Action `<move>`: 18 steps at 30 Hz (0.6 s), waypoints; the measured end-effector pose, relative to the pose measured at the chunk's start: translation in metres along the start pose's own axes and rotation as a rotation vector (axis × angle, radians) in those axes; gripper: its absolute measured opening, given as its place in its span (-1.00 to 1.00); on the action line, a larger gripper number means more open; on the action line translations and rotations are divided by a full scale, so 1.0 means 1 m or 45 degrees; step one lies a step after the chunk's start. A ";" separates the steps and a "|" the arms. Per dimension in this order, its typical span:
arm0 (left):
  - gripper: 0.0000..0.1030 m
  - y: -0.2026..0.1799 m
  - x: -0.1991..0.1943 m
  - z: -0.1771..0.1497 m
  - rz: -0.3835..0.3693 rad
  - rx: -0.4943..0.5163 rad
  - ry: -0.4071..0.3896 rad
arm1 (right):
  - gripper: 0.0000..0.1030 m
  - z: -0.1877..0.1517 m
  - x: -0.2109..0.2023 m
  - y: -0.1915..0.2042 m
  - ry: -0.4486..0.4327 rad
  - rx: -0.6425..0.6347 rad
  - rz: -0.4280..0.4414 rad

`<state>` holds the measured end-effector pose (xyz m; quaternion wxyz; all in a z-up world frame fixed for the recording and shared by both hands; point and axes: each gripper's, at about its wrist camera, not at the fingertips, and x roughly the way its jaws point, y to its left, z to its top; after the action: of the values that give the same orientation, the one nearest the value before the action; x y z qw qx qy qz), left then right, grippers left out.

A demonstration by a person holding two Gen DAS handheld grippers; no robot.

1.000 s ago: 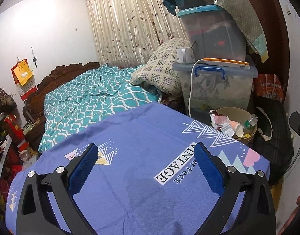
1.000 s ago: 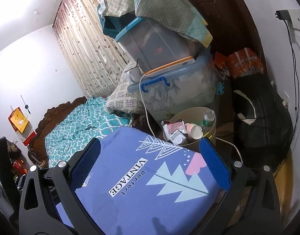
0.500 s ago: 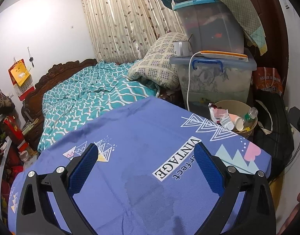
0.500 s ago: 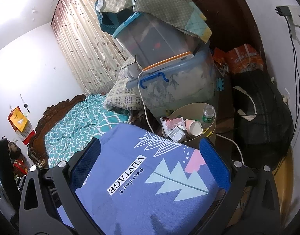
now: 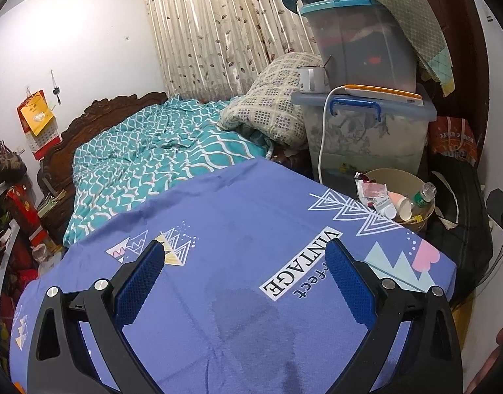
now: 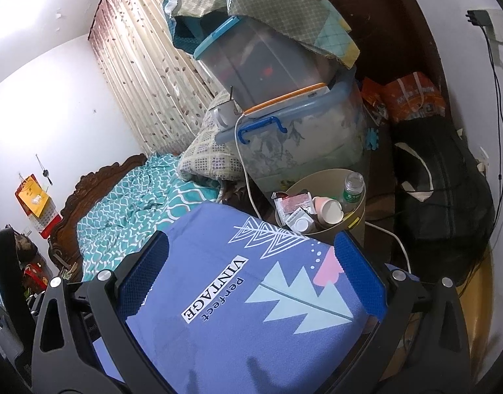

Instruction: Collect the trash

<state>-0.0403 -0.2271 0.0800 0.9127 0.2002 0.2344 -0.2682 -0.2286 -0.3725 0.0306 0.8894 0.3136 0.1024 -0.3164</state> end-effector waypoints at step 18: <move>0.83 -0.006 -0.004 -0.002 0.022 0.023 0.022 | 0.94 0.003 -0.010 0.000 -0.041 -0.001 0.002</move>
<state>-0.0473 -0.2291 0.0788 0.9111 0.2129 0.2381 -0.2606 -0.2362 -0.3697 0.0371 0.8913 0.3083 0.0878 -0.3208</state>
